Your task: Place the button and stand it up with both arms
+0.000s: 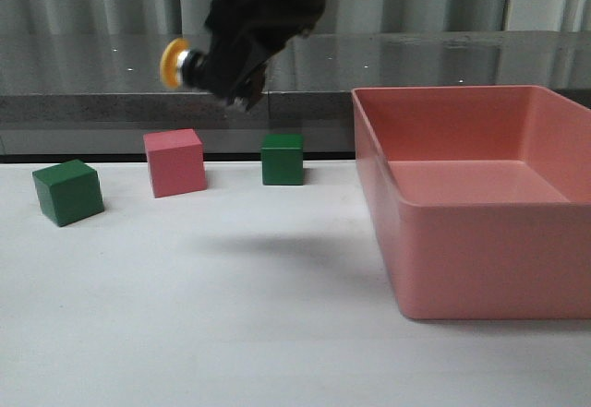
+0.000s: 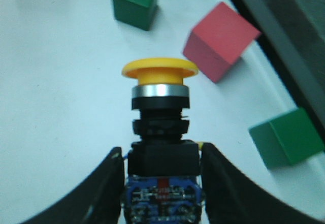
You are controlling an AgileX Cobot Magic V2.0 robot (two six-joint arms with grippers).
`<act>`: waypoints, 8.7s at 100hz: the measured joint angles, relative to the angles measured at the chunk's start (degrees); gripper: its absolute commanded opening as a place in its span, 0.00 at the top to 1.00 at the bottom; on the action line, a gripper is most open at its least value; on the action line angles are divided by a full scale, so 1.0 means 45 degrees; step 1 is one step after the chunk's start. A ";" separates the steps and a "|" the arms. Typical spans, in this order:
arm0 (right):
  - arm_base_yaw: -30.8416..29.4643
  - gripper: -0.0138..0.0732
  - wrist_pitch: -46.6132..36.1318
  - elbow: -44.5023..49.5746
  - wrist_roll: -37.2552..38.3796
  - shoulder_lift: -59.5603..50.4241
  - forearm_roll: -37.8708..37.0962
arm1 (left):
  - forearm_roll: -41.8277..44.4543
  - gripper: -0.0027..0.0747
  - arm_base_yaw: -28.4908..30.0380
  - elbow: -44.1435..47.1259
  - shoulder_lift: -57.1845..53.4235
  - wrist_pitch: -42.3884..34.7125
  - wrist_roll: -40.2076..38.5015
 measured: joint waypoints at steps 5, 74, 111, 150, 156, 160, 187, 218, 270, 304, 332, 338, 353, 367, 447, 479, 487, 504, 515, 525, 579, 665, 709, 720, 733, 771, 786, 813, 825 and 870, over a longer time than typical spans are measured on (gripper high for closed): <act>0.0254 0.85 0.0017 -0.0164 -0.0603 0.0649 0.0082 | 0.0000 0.99 0.0000 0.0000 0.0000 0.0000 0.0000; 0.0779 0.22 -0.0109 -0.0527 -0.1888 0.3453 0.0131 | 0.0000 0.99 0.0000 0.0000 0.0000 0.0000 0.0000; 0.0173 0.22 -0.0080 -0.0527 0.0488 0.1356 0.0164 | 0.0000 0.99 0.0000 0.0000 0.0000 0.0000 0.0000; -0.4236 0.22 -0.0264 0.1774 0.2614 -0.4145 0.0186 | 0.0000 0.99 0.0000 0.0000 0.0000 0.0000 0.0000; -0.4988 0.22 -0.0435 0.2755 0.2978 -0.5080 0.0186 | 0.0000 0.99 0.0000 0.0000 0.0000 0.0000 0.0000; -0.5559 0.22 -0.0563 0.3430 0.3309 -0.5792 0.0186 | 0.0000 0.99 0.0000 0.0000 0.0000 0.0000 0.0000; -0.8219 0.22 -0.1081 0.7589 0.4346 -1.0253 0.0186 | 0.0505 0.99 0.0000 0.0000 0.0000 0.0000 0.0025; -0.8489 0.35 -0.2209 1.2017 0.4799 -1.5044 0.0186 | 0.0539 0.99 0.0000 0.0000 0.0000 0.0000 0.0025; -0.8489 0.92 -0.2295 1.4593 0.4891 -1.8496 0.0254 | -0.0670 0.99 0.0000 0.0000 0.0000 -0.1210 0.0025; -0.8493 0.92 -0.2295 1.4593 0.4891 -1.8496 0.0314 | -0.3165 0.99 0.0000 -0.1731 0.1072 0.1692 0.0000; -0.8493 0.92 -0.2295 1.4593 0.4916 -1.8496 0.0374 | -0.3314 0.99 -0.0100 -0.6965 0.7913 0.5443 0.1631; -0.8493 0.92 -0.2295 1.4593 0.4916 -1.8496 0.0374 | -0.3534 0.99 -0.0320 -0.7720 0.9448 0.5848 0.2765; -0.8515 0.92 -0.2251 1.4593 0.4916 -1.8496 0.0464 | -0.4010 0.94 -0.1013 -0.9296 1.2509 0.6153 0.5219; -0.8515 0.92 -0.2199 1.4593 0.4916 -1.8496 0.0511 | -0.4223 0.66 -0.1554 -1.0447 1.4829 0.6171 0.7039; -0.8515 0.92 -0.2199 1.4593 0.4916 -1.8496 0.0609 | -0.7543 0.31 -0.1898 -1.1615 2.0482 0.2796 1.0401; -0.8515 0.92 -0.2176 1.4593 0.4916 -1.8496 0.0609 | -1.3371 0.31 -0.1785 -1.3113 2.1695 0.8765 1.9019; -0.8515 0.92 -0.2120 1.4593 0.4916 -1.8496 0.0609 | -1.3840 0.31 -0.1785 -1.3448 2.2052 1.0000 2.0884; -0.8515 0.92 -0.1965 1.4593 0.4916 -1.8496 0.0609 | -1.4260 0.31 -0.1777 -1.3581 2.2758 0.9241 2.3576; -0.8515 0.92 -0.1931 1.4593 0.4916 -1.8496 0.0609 | -1.4870 0.32 -0.1755 -1.3581 2.2870 0.8475 2.3954; -0.8515 0.92 -0.1922 1.4593 0.4916 -1.8505 0.0609 | -1.5742 0.32 -0.1755 -1.3581 2.2870 0.8339 2.4624; -0.8515 0.92 -0.1902 1.4593 0.4916 -1.8505 0.0609 | -1.7917 0.32 -0.0256 -1.3600 2.4832 1.2858 2.9272; -0.8515 0.92 -0.1902 1.4711 0.4937 -1.8505 0.0609 | -1.7935 0.39 0.0225 -1.2913 2.6606 1.2771 3.1227; -0.8515 0.92 -0.1902 1.4711 0.4937 -1.8505 0.0609 | -1.8688 0.98 0.0225 -1.2913 2.7046 1.2963 3.1690; -0.8515 0.92 -0.1902 1.4711 0.4937 -1.8505 0.0609 | -1.8635 0.99 0.0225 -1.2913 2.7073 1.3066 3.1690; -0.8515 0.92 -0.1902 1.4711 0.4937 -1.8505 0.0609 | -1.7986 0.99 0.0225 -1.2997 2.6786 1.3173 3.1098; -0.8515 0.92 -0.1902 1.4711 0.4937 -1.8505 0.0609 | -1.2021 0.99 -0.0640 -1.5321 2.2653 1.1013 2.6147; -0.8515 0.92 -0.1902 1.4711 0.4937 -1.8505 0.0609 | -0.8528 0.99 -0.1807 -1.5856 2.1568 1.0082 2.3387; -0.8515 0.92 -0.1902 1.4711 0.4937 -1.8505 0.0609 | -0.0010 0.99 -0.4642 -1.5936 2.1487 0.9616 1.8273; -0.8515 0.92 -0.1902 1.4711 0.4937 -1.8505 0.0609 | 0.2986 0.99 -0.5733 -1.5936 2.1703 0.9394 1.6274; -0.8515 0.92 -0.1902 1.4711 0.4937 -1.8505 0.0609 | 0.6071 0.99 -0.7120 -1.5936 2.3166 0.9308 1.4463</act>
